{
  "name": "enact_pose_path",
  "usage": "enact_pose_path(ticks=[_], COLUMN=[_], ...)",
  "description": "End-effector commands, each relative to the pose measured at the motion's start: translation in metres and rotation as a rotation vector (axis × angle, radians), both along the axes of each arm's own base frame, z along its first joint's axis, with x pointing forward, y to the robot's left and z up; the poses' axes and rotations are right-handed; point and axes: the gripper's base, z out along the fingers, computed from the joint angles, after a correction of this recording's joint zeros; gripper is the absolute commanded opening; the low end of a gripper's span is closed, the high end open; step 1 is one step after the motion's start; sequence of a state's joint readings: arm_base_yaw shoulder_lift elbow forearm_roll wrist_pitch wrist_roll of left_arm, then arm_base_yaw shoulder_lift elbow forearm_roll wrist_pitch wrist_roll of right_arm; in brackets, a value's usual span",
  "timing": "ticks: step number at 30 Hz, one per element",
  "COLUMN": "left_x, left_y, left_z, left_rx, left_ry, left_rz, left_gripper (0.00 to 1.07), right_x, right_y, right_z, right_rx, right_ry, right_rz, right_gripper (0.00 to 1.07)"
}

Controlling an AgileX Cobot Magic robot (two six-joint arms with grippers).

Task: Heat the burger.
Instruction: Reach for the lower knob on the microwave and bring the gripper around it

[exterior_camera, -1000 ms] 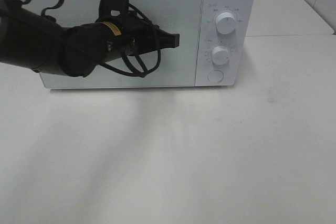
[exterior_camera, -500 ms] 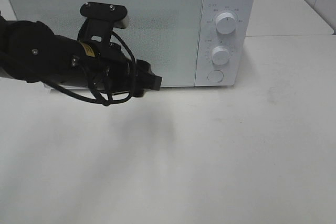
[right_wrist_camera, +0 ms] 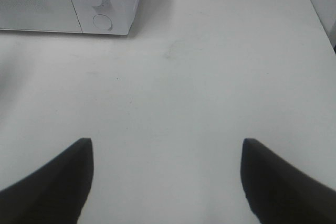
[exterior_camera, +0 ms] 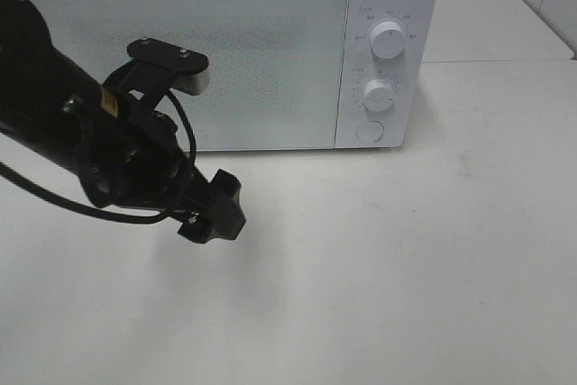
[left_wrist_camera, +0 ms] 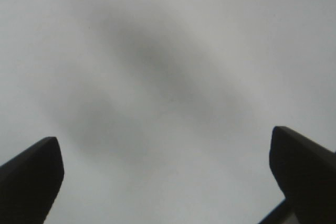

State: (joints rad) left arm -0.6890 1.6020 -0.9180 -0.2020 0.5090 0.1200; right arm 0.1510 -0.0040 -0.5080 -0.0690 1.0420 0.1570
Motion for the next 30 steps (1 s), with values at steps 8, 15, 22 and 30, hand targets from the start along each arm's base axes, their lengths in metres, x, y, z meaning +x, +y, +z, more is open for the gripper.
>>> enact_pose_path(ticks=[8,15,22,30], left_x=[-0.011,-0.001,-0.002,-0.021], left_y=[0.048,0.096,0.156,0.184], left_z=[0.019,0.039,0.058,0.076], left_rx=[0.113,0.088,0.062,0.047], left_ry=[0.208,0.216,0.242,0.277], left_rz=[0.087,0.253,0.474,0.585], left_gripper=[1.00,1.00,1.00,1.00], right_x=[-0.004,-0.004,-0.004,-0.004], right_y=[0.000,0.000,0.000,0.000], right_z=[0.000,0.000,0.000,0.000], right_rx=[-0.004,-0.004,-0.004,-0.004], right_ry=[-0.030,-0.030,-0.030,-0.030], right_rz=[-0.002,-0.002,-0.002,-0.002], right_gripper=[0.75,0.75,0.75,0.75])
